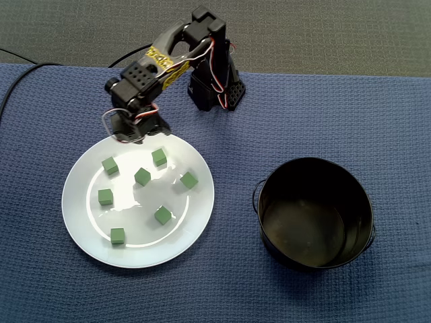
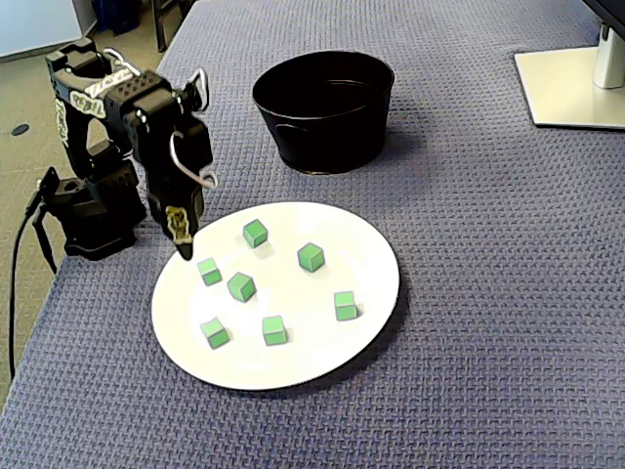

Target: Pick up the items on the white plate and put them in the black container.

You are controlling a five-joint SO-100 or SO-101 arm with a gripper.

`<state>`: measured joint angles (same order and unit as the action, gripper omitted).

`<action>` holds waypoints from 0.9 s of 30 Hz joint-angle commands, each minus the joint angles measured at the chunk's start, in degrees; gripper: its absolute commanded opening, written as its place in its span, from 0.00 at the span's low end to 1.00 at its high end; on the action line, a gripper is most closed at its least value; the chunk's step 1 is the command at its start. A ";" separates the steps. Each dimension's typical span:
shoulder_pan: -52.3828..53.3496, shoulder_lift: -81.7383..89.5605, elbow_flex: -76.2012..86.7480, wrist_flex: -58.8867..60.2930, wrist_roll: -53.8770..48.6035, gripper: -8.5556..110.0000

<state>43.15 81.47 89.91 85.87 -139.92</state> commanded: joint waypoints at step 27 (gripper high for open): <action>-1.49 -12.57 -1.67 -8.09 1.76 0.26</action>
<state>42.54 68.64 88.77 78.66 -138.08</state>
